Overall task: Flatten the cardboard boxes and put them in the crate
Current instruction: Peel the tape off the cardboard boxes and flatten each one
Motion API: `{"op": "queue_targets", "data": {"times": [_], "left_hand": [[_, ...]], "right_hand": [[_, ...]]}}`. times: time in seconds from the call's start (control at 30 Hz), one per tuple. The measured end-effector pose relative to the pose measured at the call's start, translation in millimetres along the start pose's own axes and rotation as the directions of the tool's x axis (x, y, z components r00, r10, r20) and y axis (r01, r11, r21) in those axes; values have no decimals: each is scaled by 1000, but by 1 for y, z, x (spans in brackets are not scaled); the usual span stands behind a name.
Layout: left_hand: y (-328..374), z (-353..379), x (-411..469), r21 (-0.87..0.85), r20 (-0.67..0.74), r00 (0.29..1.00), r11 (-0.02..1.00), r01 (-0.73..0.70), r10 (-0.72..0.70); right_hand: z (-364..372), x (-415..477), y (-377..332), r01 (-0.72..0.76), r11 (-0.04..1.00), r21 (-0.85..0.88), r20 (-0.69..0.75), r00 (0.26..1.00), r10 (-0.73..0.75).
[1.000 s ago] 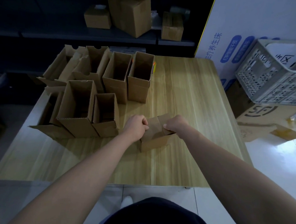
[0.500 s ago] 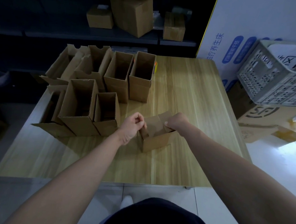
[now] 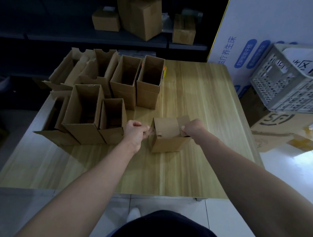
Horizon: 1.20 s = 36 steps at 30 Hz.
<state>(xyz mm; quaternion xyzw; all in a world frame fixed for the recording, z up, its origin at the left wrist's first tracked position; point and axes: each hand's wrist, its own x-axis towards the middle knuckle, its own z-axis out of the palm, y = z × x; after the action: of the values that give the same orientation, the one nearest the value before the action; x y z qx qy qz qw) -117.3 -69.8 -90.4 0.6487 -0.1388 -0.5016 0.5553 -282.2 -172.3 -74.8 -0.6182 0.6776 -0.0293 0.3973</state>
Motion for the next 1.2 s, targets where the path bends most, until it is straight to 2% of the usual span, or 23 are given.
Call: {"op": "queue_targets", "data": {"times": [0.07,0.13,0.17,0.2,0.27,0.33,0.4,0.47,0.53,0.63,0.7,0.77,0.87,0.93,0.97,1.07,1.1,1.13,1.2], "left_hand": [[2,3,1,-166,40,998,985,45,-39],[6,8,2,-231,40,999,972,38,-30],[8,11,2,-228,38,999,973,26,-18],[10,14,2,-210,40,999,978,16,-8],[15,21,0,-190,65,998,982,0,13],[20,29,-2,-232,93,995,973,-7,29],[25,33,-2,-271,103,994,963,-9,38],[28,30,1,-243,78,997,970,-9,28],[28,25,5,-151,-11,1000,988,-23,22],[22,16,12,82,-209,975,995,-63,79],[16,12,13,186,-253,960,979,-77,124],[13,15,11,252,-229,961,963,-94,154],[14,26,10,496,-16,967,841,-214,255],[15,34,9,635,127,954,716,-289,272],[14,39,9,707,180,943,630,-323,281],[3,51,6,868,317,896,287,-406,309],[0,53,5,876,337,885,239,-420,323],[1,54,5,872,336,880,241,-425,336],[6,51,7,853,272,896,342,-394,352]], "right_hand": [[-3,3,4,-11,995,-102,-105,994,1],[-6,-2,3,126,964,-232,-147,976,-163],[-7,-3,0,234,933,-272,-81,961,-265],[-7,-6,-5,336,898,-285,46,940,-338],[-1,-8,-14,461,809,-363,251,885,-392],[7,-10,-19,500,733,-461,297,866,-403],[12,-7,-17,520,747,-414,225,853,-470],[12,-3,-11,556,781,-284,185,831,-525],[10,1,-3,581,784,-218,170,814,-555],[10,4,10,573,809,-129,162,817,-553],[12,5,19,558,823,-108,161,826,-539],[12,8,26,528,843,-107,154,846,-510],[8,11,32,483,847,-221,197,873,-447],[8,10,31,486,793,-368,207,874,-439],[11,8,29,493,756,-430,198,869,-454],[21,4,25,512,678,-527,155,843,-516],[23,4,25,517,672,-531,150,837,-526],[23,4,25,519,670,-531,150,836,-528],[20,6,23,515,673,-531,161,841,-517]]}}
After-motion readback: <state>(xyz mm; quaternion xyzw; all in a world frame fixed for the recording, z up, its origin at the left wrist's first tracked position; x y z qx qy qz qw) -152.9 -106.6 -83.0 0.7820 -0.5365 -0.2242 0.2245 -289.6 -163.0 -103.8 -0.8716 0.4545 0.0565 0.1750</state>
